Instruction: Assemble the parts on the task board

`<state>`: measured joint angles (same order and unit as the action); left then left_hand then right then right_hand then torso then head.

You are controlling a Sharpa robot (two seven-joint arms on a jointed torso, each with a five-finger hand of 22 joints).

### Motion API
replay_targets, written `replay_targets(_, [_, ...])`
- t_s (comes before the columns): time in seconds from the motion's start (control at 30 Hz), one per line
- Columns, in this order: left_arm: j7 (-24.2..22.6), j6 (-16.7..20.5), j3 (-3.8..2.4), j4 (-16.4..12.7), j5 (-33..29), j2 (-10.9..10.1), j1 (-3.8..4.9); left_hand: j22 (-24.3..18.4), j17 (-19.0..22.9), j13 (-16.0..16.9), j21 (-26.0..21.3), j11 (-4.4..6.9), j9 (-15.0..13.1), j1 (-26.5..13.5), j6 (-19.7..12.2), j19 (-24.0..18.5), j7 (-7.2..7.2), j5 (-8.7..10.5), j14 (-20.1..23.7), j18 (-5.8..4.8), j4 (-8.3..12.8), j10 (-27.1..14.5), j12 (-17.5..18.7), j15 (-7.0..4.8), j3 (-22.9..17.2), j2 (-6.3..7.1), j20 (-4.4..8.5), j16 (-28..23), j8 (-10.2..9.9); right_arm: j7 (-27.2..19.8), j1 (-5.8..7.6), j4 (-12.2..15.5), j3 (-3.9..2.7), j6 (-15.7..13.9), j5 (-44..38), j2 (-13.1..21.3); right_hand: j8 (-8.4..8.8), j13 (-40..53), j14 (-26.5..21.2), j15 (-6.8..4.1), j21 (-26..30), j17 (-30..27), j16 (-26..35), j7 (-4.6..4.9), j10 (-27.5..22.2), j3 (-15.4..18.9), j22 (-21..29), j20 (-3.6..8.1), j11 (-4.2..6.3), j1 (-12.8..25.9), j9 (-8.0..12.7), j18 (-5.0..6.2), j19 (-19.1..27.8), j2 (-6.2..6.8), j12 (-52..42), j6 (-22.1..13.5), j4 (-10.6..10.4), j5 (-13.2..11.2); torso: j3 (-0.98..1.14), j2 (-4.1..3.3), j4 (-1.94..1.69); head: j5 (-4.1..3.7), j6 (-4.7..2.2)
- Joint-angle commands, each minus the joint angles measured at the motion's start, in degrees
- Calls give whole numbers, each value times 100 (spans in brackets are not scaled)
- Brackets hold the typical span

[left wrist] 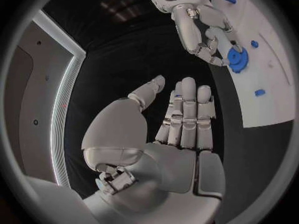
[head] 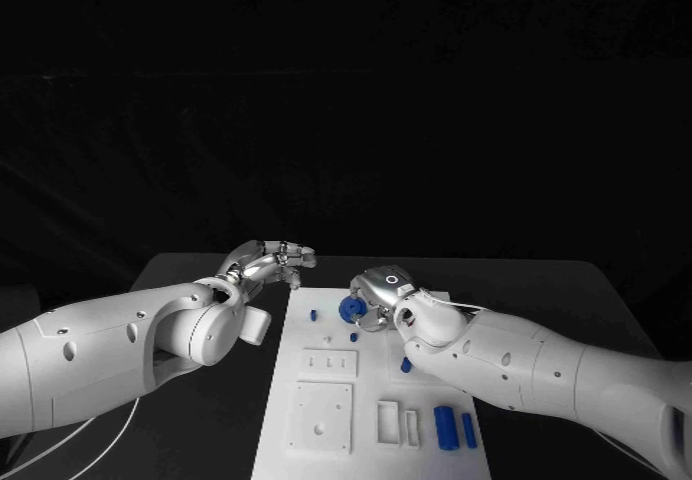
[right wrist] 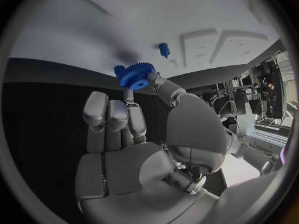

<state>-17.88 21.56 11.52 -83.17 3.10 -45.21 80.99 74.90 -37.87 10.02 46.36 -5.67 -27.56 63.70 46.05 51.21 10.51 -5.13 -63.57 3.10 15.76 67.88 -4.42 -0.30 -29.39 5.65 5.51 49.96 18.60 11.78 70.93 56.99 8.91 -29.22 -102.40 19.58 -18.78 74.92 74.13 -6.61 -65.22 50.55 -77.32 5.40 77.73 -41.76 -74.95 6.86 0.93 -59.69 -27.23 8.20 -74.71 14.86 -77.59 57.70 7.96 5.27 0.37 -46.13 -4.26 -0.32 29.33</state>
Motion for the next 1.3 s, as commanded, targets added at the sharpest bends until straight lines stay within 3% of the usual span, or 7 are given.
replay_targets(0.03, [-42, -52, -6, 10, 24, 48, 6, 28, 6, 5, 22, -39, -8, -45, 16, 0, -17, 27, -45, 248, -18, 9, 32, -1, -4, 9, 44, 25, -19, 51, -4, -54, 24, 197, -106, -76, -1, 602, 1, -52, -18, 6, 40, 4, -34, -26, -73, 37, 1, -76, -159, 680, -12, -7, 32, 22, -24, -19, -9, -6, -17, 13, 18])
replay_targets(0.4, [-35, -48, -7, 29, 29, 83, 6, 25, 10, 4, 24, -41, -10, -41, 14, -2, -17, 37, -43, 250, -16, -2, 39, 0, -6, 8, 45, 27, -22, 128, -18, -191, 39, 257, -171, -198, 38, 546, 1, -35, -12, 15, 76, 22, -120, -12, -71, 22, -17, -81, -160, 680, 5, -13, 123, -23, -26, -43, -41, -19, -82, 10, 0])
replay_targets(0.6, [-25, -52, -7, 22, 29, 81, 6, 24, 12, 4, 25, -42, -10, -47, 14, -3, -16, 43, -42, 250, -20, -6, 41, 1, -4, 9, 44, 28, -23, 173, -18, -278, 39, 383, -172, -227, 81, 501, 2, -19, 1, 19, 103, 42, -193, -26, -67, 12, -34, -90, -152, 680, 22, 11, 195, -79, -38, -159, -31, -16, -56, 33, -13])
replay_targets(0.83, [-15, -52, -7, 27, 29, 90, 6, 24, 12, 3, 25, -42, -10, -47, 13, -3, -16, 44, -42, 250, -20, -6, 41, 1, -3, 9, 44, 28, -23, 180, -18, -351, 39, 415, -122, -269, 96, 484, 2, -13, 4, 19, 109, 49, -221, -30, -66, 10, -41, -93, -147, 680, 27, 20, 222, -103, -40, -177, -27, -19, -61, 27, -29])
replay_targets(0.9, [-11, -53, -7, 26, 29, 88, 6, 23, 13, 3, 26, -43, -10, -48, 12, -3, -16, 46, -42, 250, -20, -9, 42, 2, -3, 12, 43, 28, -25, 190, -18, -361, 39, 435, -117, -277, 259, 369, -5, 62, 24, 17, 139, 137, -393, -24, -61, 4, -124, -77, -72, 680, 52, 85, 396, -379, -48, -211, -28, -18, -65, 33, -27])
replay_targets(1.1, [-1, -59, -7, 28, 29, 85, 7, 23, 15, 3, 26, -44, -10, -49, 9, -4, -15, 49, -41, 251, -20, -12, 44, 3, -2, 15, 43, 29, -27, 176, -18, -387, 39, 500, -26, -285, 434, 257, 2, 144, 38, 30, 168, 220, -548, 10, -60, -5, -206, -74, 20, 680, 70, 135, 554, -680, -54, -223, -27, -17, -57, 35, -42])
replay_targets(1.3, [1, -46, -7, 25, 29, 83, 7, 21, 17, 3, 28, -45, -9, -52, 1, -6, -11, 51, -41, 251, -22, -16, 45, 4, -1, 19, 42, 30, -33, 173, -18, -386, 39, 500, 0, -289, 606, 230, 6, 105, 42, 46, 189, 172, -579, 86, -63, -14, -162, -46, 99, 680, 77, 161, 584, -1035, -39, -211, -26, -21, -52, 45, -27])
